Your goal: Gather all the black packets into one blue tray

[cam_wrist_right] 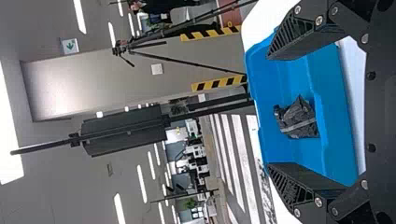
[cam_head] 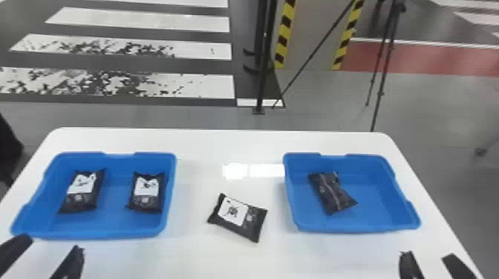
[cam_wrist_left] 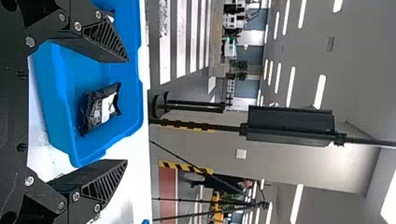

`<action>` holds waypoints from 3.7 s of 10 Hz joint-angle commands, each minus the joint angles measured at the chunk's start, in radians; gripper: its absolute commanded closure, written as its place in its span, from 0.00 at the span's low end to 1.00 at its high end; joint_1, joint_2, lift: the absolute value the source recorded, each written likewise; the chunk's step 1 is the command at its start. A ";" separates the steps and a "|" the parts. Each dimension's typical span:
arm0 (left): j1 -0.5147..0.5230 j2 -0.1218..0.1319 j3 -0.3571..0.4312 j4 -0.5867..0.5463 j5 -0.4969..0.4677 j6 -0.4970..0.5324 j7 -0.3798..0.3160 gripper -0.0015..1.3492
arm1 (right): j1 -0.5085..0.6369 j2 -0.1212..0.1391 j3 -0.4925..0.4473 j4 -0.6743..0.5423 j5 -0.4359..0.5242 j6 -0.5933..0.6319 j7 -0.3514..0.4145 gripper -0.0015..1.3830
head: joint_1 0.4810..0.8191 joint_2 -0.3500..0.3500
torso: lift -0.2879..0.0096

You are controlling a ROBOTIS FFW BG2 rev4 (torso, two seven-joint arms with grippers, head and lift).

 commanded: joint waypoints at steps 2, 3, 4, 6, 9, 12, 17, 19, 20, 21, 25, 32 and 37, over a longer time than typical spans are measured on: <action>-0.106 0.036 -0.051 0.000 -0.090 0.064 -0.019 0.21 | -0.002 0.001 0.008 0.004 -0.010 0.000 0.000 0.16 | 0.63 0.30 | 0.60; -0.153 0.050 -0.077 0.000 -0.138 0.113 -0.041 0.21 | -0.005 0.001 0.008 0.007 -0.014 0.000 0.000 0.16 | 0.63 0.27 | 0.60; -0.204 0.066 -0.109 0.000 -0.186 0.180 -0.065 0.21 | -0.005 0.001 0.010 0.007 -0.016 0.000 0.000 0.16 | 0.63 0.25 | 0.60; -0.330 0.096 -0.189 0.054 -0.243 0.290 -0.110 0.21 | -0.005 0.001 0.010 0.009 -0.018 0.000 0.000 0.16 | 0.63 0.17 | 0.60; -0.560 0.128 -0.360 0.268 -0.241 0.364 -0.162 0.21 | -0.010 0.001 0.010 0.009 -0.022 0.000 0.000 0.16 | 0.63 0.07 | 0.60; -0.774 0.157 -0.547 0.449 -0.267 0.418 -0.203 0.21 | -0.012 0.001 0.012 0.014 -0.030 0.000 0.000 0.16 | 0.63 0.00 | 0.60; -1.017 0.155 -0.797 0.697 -0.319 0.450 -0.202 0.21 | -0.024 0.001 0.018 0.024 -0.039 0.000 0.000 0.16 | 0.63 0.00 | 0.60; -1.063 0.148 -0.827 0.758 -0.369 0.484 -0.191 0.21 | -0.024 0.001 0.020 0.031 -0.043 0.000 0.000 0.16 | 0.63 0.00 | 0.60; -1.093 0.142 -0.847 0.807 -0.387 0.484 -0.189 0.28 | -0.027 0.001 0.020 0.034 -0.045 0.000 0.000 0.16 | 0.63 0.00 | 0.60; -1.120 0.135 -0.873 0.861 -0.395 0.489 -0.177 0.53 | -0.027 0.001 0.022 0.034 -0.045 0.000 0.000 0.16 | 0.63 0.00 | 0.60; -1.127 0.131 -0.882 0.903 -0.415 0.361 -0.165 0.84 | -0.027 0.001 0.024 0.041 -0.053 0.000 0.002 0.16 | 0.63 0.00 | 0.60; -0.843 0.146 -0.400 0.471 -0.427 0.177 -0.277 0.90 | -0.024 0.001 0.028 0.041 -0.063 0.000 0.008 0.16 | 0.63 0.00 | 0.60; -0.550 0.146 0.021 0.231 -0.469 0.172 -0.286 0.90 | -0.044 0.001 0.052 0.063 -0.065 0.000 0.008 0.16 | 0.63 0.29 | 0.60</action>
